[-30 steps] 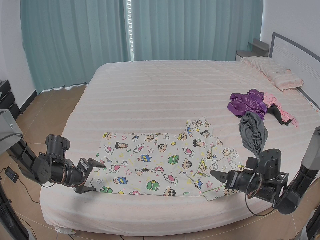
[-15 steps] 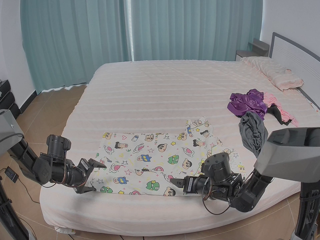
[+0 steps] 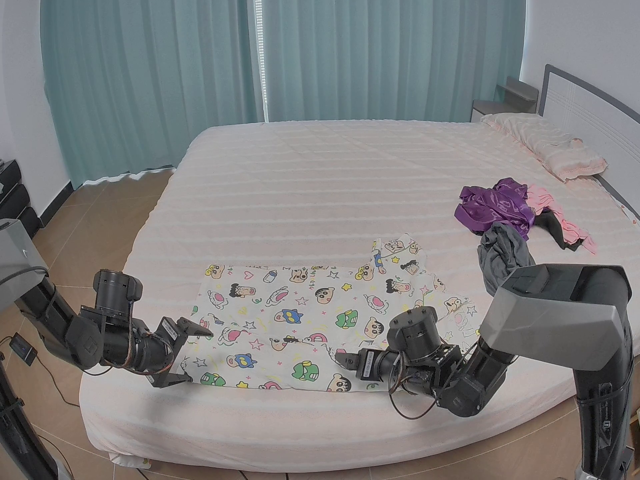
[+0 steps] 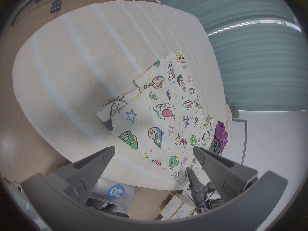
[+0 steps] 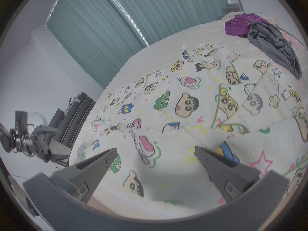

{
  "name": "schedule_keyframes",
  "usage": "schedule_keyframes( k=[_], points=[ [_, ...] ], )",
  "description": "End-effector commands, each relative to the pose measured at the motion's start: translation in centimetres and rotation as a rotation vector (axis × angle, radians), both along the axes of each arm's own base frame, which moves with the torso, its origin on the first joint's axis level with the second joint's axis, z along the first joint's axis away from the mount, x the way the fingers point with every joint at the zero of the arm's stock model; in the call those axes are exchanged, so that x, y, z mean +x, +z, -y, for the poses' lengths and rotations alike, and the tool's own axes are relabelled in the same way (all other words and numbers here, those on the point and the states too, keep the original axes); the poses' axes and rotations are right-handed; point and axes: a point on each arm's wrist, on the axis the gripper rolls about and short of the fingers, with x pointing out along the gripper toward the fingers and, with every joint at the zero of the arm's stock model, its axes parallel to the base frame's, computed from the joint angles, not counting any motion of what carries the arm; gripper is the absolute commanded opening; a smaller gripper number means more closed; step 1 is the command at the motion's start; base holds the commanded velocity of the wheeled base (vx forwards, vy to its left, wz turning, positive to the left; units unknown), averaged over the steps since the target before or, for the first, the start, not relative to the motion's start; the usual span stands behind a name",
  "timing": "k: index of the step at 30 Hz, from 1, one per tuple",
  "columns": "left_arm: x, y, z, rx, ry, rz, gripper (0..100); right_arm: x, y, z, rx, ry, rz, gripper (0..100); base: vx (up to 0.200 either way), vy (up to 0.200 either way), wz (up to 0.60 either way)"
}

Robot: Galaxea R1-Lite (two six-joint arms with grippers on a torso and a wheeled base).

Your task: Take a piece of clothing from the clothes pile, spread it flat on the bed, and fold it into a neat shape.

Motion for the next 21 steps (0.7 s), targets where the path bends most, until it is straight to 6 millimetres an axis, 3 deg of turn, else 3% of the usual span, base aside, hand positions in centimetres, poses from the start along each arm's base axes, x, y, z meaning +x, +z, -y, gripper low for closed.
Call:
schedule_keyframes(
  k=[1,15,21],
  points=[
    [0.0,-0.1,0.0,0.0,0.0,-0.003,100,1.3,0.3,-0.6,0.011,-0.019,0.027,100,0.0,0.0,0.0],
    [0.0,-0.1,0.0,0.0,0.0,-0.003,100,3.5,0.1,-0.8,0.009,-0.065,0.049,100,0.0,0.0,0.0],
    [0.0,-0.1,0.0,0.0,0.0,-0.003,100,2.6,2.7,-0.4,0.056,-0.088,0.062,100,0.0,0.0,0.0]
  ],
)
